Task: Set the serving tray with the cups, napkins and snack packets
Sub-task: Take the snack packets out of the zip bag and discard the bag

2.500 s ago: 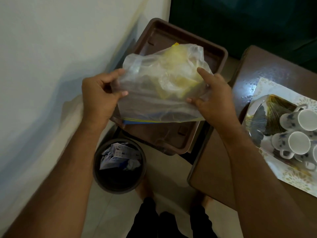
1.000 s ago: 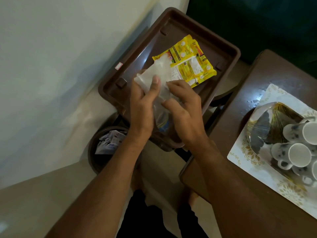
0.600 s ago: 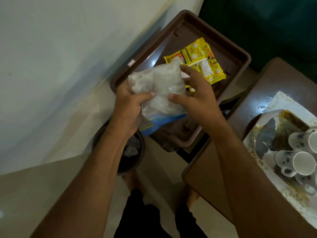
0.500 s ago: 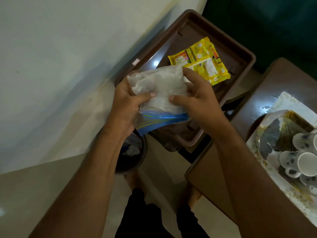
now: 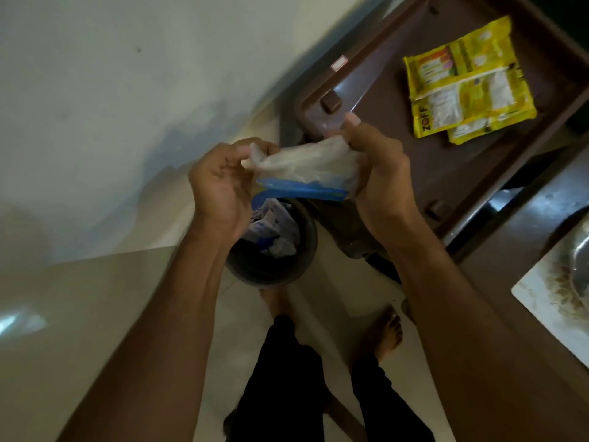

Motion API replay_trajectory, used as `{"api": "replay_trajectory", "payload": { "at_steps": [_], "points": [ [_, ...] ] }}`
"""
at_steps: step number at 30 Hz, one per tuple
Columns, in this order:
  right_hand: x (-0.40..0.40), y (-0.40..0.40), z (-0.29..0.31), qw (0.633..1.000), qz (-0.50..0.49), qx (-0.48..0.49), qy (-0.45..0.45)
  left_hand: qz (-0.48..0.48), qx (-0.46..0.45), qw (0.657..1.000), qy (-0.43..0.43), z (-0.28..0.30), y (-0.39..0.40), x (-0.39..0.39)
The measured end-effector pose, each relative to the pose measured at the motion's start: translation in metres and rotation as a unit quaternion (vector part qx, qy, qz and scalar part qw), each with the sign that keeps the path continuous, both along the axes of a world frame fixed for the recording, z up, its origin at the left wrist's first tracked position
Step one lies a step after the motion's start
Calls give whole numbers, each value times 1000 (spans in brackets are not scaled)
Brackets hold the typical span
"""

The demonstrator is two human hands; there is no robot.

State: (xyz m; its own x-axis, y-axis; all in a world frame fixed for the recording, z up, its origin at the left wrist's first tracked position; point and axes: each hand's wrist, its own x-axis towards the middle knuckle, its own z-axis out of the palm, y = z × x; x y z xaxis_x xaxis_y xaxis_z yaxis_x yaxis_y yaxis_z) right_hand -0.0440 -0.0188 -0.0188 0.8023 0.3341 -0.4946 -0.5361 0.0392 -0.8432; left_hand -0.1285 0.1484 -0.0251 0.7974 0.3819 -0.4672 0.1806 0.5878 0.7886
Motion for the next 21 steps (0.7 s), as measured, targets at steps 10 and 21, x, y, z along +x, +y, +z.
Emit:
{"api": "replay_trajectory", "payload": {
  "at_steps": [10, 21],
  "points": [
    [-50, 39, -11, 910, 177, -263, -266, -28, 266, 941, 207, -39, 23, -54],
    [-99, 59, -124, 886, 146, -417, -141, -78, 484, 789, 371, -134, -3, -75]
  ]
}}
